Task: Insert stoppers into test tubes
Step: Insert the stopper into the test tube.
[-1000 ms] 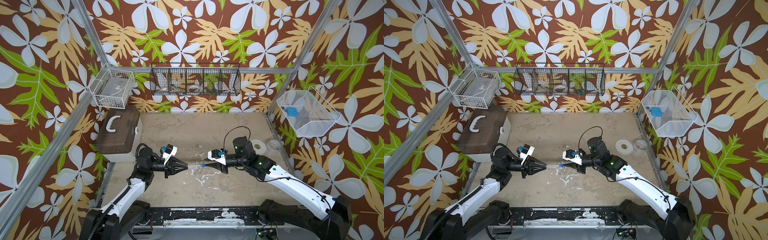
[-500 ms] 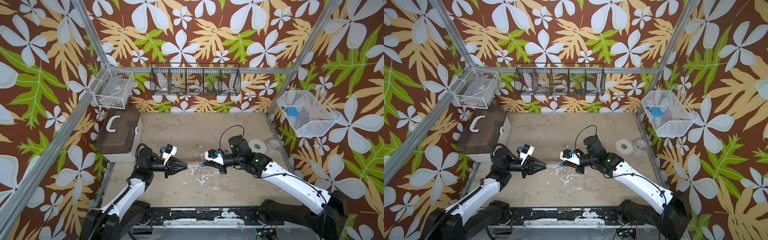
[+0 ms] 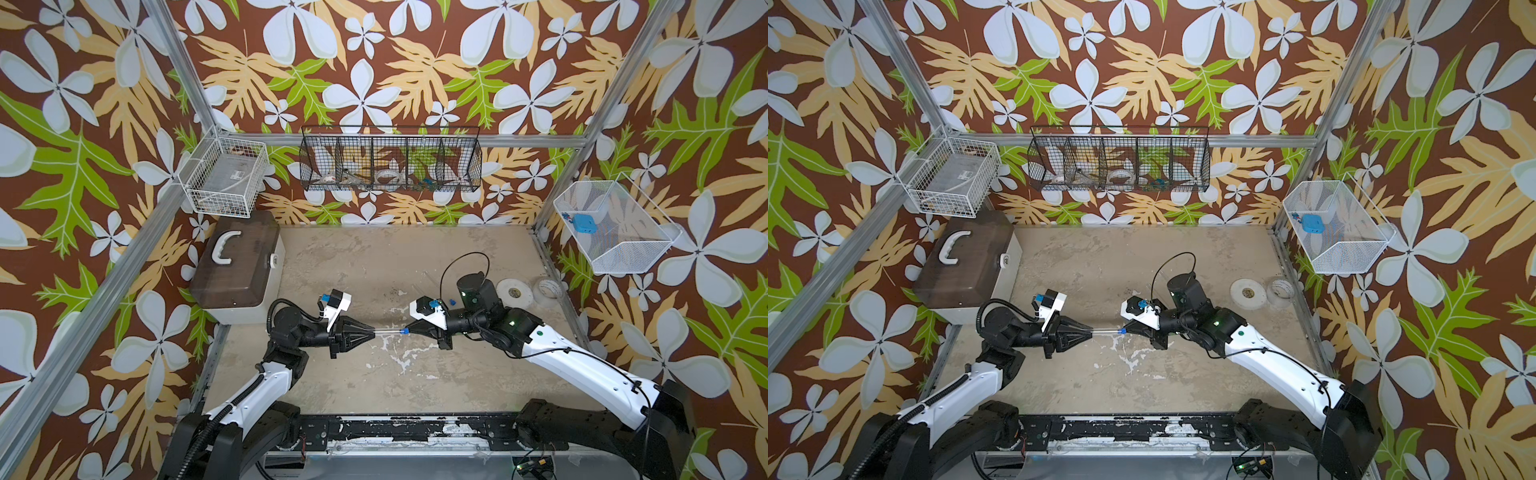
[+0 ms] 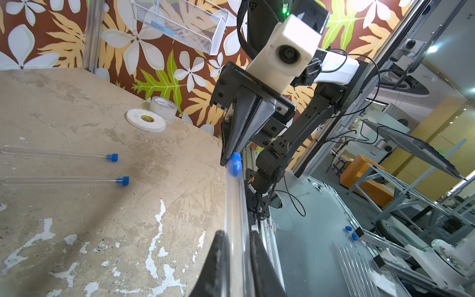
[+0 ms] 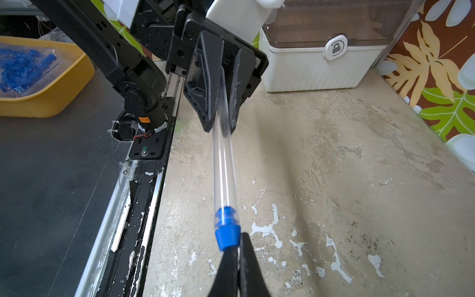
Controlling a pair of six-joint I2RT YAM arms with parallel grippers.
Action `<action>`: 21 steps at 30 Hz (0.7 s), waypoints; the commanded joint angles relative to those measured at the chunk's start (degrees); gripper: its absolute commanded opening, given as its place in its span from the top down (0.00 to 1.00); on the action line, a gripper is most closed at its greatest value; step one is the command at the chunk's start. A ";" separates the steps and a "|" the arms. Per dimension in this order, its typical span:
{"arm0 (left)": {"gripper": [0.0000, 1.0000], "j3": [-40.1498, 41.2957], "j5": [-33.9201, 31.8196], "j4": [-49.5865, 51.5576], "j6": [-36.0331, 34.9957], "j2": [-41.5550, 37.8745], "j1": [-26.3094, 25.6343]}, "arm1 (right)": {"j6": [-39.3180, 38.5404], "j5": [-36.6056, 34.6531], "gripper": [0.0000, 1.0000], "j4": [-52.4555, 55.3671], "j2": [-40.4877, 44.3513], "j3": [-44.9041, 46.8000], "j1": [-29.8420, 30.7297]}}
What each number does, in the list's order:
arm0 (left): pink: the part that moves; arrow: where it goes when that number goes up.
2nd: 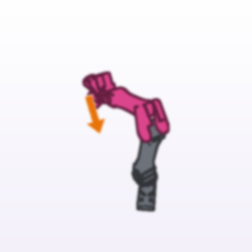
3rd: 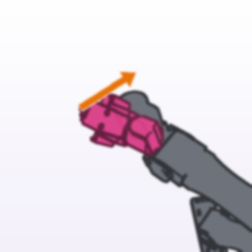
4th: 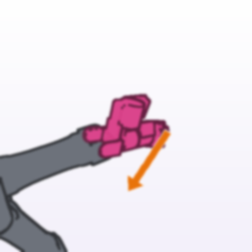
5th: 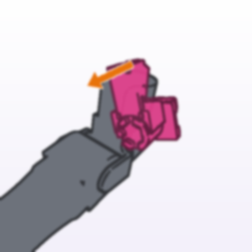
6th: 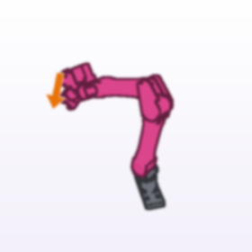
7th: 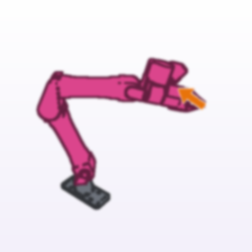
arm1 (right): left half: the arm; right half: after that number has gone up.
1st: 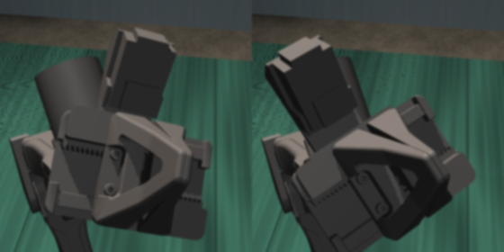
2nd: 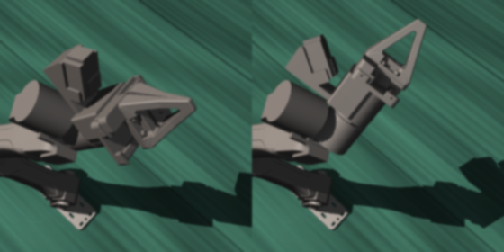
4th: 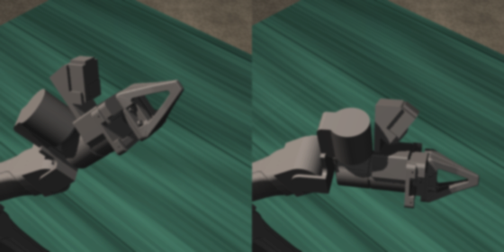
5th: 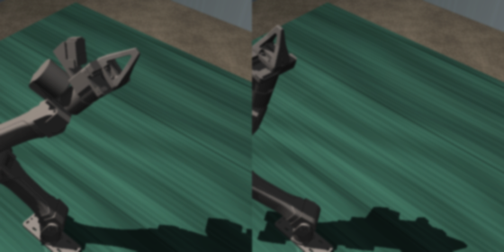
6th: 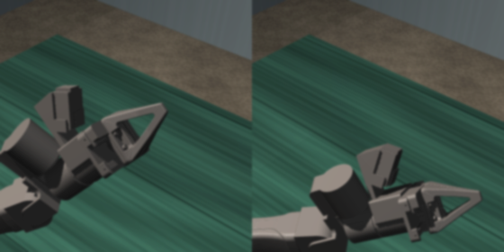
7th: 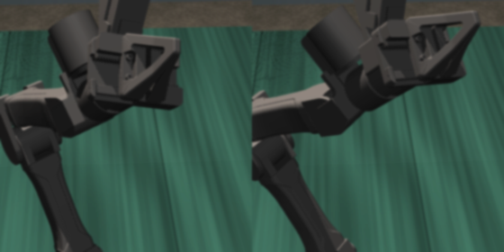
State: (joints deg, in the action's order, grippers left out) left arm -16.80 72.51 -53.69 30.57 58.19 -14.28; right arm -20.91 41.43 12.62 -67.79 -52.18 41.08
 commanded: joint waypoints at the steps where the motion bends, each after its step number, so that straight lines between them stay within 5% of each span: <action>1: 1.00 -0.19 0.41 -8.22 2.14 0.25 -1.59 | 1.70 5.60 1.00 -10.85 -1.44 -0.52 2.30; 6: 1.00 -0.62 0.54 -4.69 -0.60 0.34 -1.87 | 2.24 5.41 1.00 -10.84 -2.47 -1.65 3.39; 16: 1.00 -0.69 -0.53 -4.17 -0.88 0.69 -2.03 | 17.91 4.83 1.00 -27.35 -0.64 2.41 3.39; 21: 1.00 -0.44 -0.45 -4.23 -1.38 0.69 -2.07 | 15.14 2.09 1.00 -24.00 -0.82 0.46 4.67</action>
State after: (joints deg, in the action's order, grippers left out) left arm -16.53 68.29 -53.52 29.80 58.83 -14.72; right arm -6.15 33.85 6.22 -67.88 -49.80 43.09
